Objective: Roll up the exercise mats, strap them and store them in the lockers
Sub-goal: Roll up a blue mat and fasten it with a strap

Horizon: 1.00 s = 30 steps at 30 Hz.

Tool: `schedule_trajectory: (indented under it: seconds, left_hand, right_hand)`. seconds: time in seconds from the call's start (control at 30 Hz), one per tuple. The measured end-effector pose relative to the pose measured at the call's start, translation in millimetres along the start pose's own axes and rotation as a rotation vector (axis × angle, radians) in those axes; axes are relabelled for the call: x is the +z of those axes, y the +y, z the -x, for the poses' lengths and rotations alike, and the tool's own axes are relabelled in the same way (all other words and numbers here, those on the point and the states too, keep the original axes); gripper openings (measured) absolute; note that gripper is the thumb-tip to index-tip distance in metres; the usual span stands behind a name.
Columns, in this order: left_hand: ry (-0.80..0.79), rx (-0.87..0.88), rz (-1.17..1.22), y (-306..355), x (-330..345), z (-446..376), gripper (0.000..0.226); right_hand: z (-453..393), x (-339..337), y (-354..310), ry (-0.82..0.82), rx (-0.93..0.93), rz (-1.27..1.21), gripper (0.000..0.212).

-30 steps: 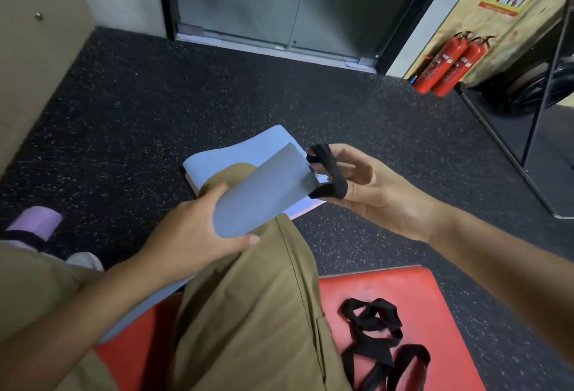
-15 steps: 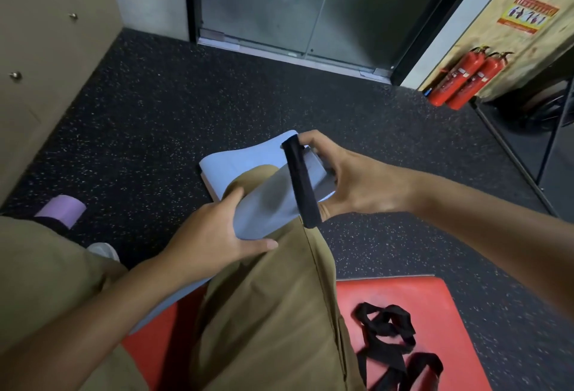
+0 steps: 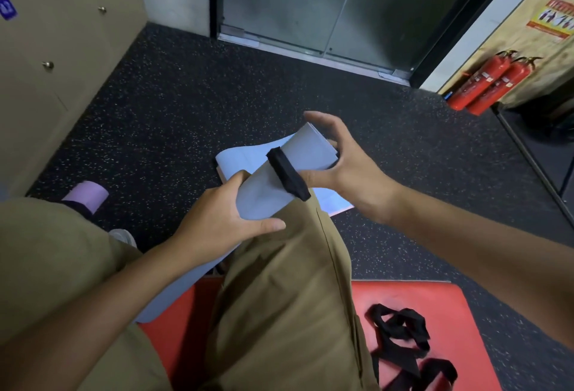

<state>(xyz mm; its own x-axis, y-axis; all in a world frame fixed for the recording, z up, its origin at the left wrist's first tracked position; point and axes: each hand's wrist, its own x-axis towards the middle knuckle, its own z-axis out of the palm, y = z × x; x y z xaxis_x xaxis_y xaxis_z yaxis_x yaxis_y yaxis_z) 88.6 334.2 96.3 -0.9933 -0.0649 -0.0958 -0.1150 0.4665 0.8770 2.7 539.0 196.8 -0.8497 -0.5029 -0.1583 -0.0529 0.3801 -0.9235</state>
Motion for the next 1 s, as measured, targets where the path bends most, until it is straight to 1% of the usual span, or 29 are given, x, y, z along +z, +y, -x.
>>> schedule_trajectory:
  seconds: [0.07, 0.13, 0.23, 0.3, 0.37, 0.5, 0.53, 0.63, 0.67, 0.77, 0.83, 0.93, 1.0]
  left_hand:
    - [0.008, -0.015, 0.036, -2, -4, -2, 0.088]
    - [0.009, -0.014, 0.061, -3, -6, -3, 0.087]
    - [0.006, -0.009, 0.077, -5, -9, -4, 0.083]
    - [0.002, 0.0, 0.091, -5, -12, -3, 0.084]
    - [0.001, 0.017, 0.114, -4, -16, -3, 0.085]
    - [-0.024, 0.034, 0.15, -2, -25, -3, 0.078]
    - [-0.026, 0.035, 0.151, -3, -26, -3, 0.075]
    - [-0.037, 0.017, 0.154, -6, -31, -4, 0.068]
    - [-0.042, 0.007, 0.156, -6, -32, -5, 0.067]
    - [-0.052, -0.014, 0.157, -7, -33, -7, 0.065]
    - [-0.039, -0.018, 0.147, -7, -34, -12, 0.06]
    - [-0.002, -0.008, 0.118, -6, -40, -26, 0.053]
    - [0.024, -0.004, 0.101, -3, -49, -41, 0.055]
  right_hand:
    - [0, 13, 12, 0.04, 0.044, -0.232, 0.079]
    - [-1, 23, 21, 0.014, 0.072, -0.35, 0.064]
    - [-5, 31, 18, -0.075, 0.032, -0.296, 0.043]
    - [-8, 31, 14, -0.102, 0.021, -0.275, 0.037]
    - [-11, 29, 9, -0.13, 0.025, -0.249, 0.035]
    - [-20, 21, 1, -0.208, 0.035, -0.223, 0.037]
    - [-23, 18, -1, -0.213, 0.038, -0.223, 0.041]
    - [-36, 10, 2, -0.186, 0.063, -0.245, 0.067]
    - [-40, 8, 5, -0.186, 0.069, -0.249, 0.071]
    - [-48, 2, 9, -0.172, 0.069, -0.238, 0.079]
    - [-53, -2, 6, -0.142, 0.042, -0.176, 0.084]
    - [-66, -13, 0, -0.106, 0.012, -0.108, 0.081]
    - [-78, -22, -3, -0.085, -0.012, -0.075, 0.075]
